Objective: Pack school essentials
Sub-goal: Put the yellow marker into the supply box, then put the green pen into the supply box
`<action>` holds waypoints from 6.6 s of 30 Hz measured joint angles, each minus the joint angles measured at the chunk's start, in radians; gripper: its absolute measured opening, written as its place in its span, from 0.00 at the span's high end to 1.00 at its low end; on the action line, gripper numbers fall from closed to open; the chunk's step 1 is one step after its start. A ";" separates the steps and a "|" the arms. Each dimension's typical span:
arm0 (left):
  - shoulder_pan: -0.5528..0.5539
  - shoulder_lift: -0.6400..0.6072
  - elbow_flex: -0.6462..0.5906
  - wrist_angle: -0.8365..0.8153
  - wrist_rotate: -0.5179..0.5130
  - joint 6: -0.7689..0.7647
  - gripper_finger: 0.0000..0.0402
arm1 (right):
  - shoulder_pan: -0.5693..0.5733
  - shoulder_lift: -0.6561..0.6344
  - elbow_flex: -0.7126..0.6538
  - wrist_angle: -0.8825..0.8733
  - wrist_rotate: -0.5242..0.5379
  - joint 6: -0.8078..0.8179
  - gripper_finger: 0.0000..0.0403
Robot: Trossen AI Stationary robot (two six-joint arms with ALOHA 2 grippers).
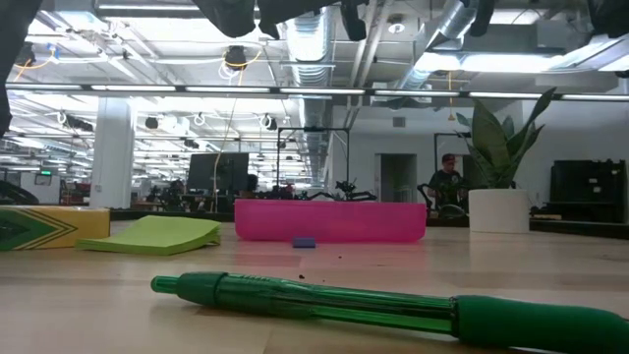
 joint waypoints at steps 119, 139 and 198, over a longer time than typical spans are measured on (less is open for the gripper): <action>-0.723 -0.359 0.209 -1.558 -0.703 -0.134 0.71 | 0.559 1.247 0.698 -0.764 0.138 0.778 0.46; -0.723 -0.359 0.209 -1.560 -0.760 -0.158 0.71 | 0.542 1.208 0.693 -0.865 0.129 0.730 0.93; -0.442 -0.343 -0.377 -0.209 -0.614 0.035 0.78 | 0.314 0.424 0.522 -0.571 0.424 -0.132 0.88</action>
